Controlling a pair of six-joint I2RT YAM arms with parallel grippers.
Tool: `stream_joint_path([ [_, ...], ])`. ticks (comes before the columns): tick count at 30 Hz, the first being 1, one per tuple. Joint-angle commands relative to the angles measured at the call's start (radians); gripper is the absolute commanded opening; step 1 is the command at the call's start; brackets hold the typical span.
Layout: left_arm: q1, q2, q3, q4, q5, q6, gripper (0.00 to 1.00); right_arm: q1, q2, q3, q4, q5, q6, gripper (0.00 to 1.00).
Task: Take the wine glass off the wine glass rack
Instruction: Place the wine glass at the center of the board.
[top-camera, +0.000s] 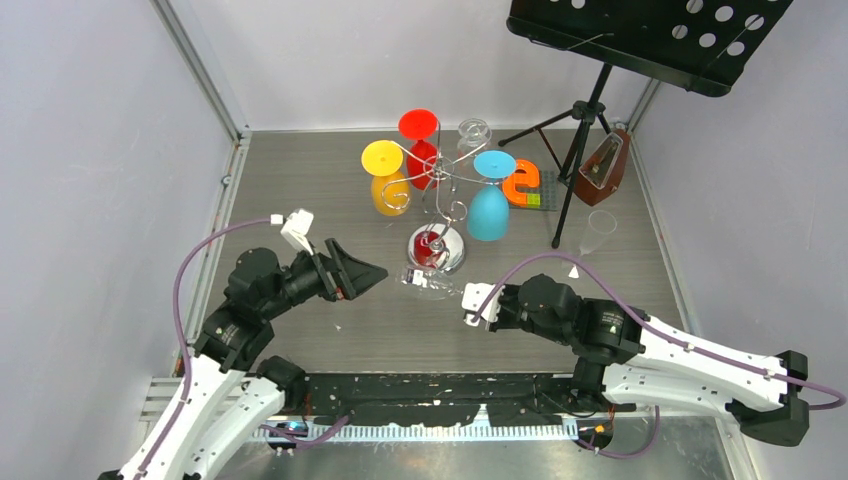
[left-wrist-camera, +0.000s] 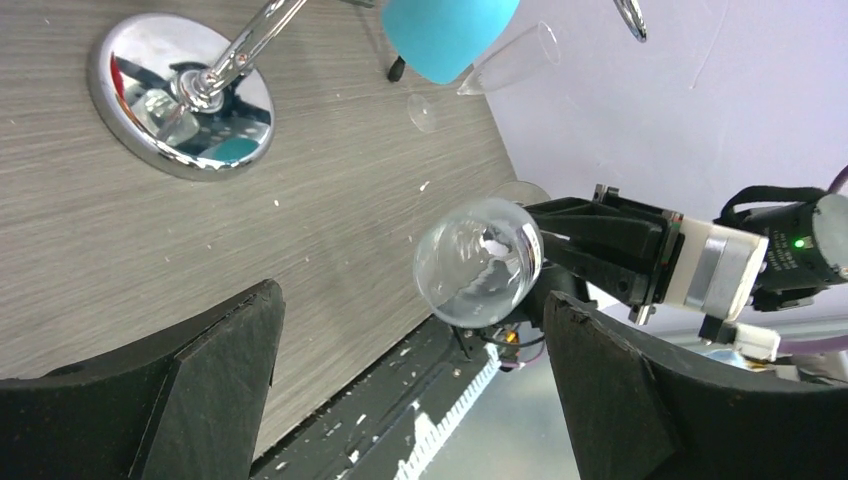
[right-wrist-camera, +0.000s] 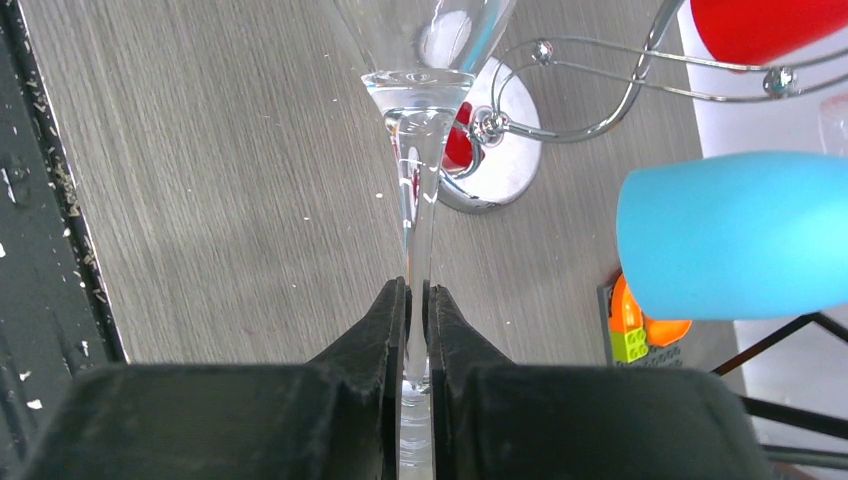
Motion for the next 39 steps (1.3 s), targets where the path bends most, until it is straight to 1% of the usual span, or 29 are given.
stream_joint_path([
  [1,0.089,0.002,-0.023,0.055,0.173,-0.068,0.96,0.002,-0.008,0.018,0.107,-0.039,-0.098,0.06],
  [5,0.14,0.009,-0.049,0.03,0.237,-0.078,0.94,0.001,0.0,0.019,0.137,-0.043,-0.117,0.06],
  [9,0.156,0.006,-0.071,0.025,0.278,-0.079,0.92,0.002,0.012,0.024,0.163,-0.048,-0.121,0.06],
  [16,0.167,-0.005,-0.08,-0.015,0.306,-0.053,0.91,0.003,0.044,0.055,0.182,-0.04,-0.13,0.06],
  [28,0.179,0.018,-0.078,-0.028,0.339,-0.037,0.83,0.005,0.084,0.089,0.229,-0.069,-0.122,0.06],
  [33,0.18,0.026,-0.08,-0.022,0.347,-0.037,0.78,0.018,0.105,0.096,0.252,-0.075,-0.122,0.06],
  [39,0.181,0.03,-0.081,-0.02,0.359,-0.037,0.67,0.029,0.137,0.098,0.288,-0.057,-0.12,0.06],
])
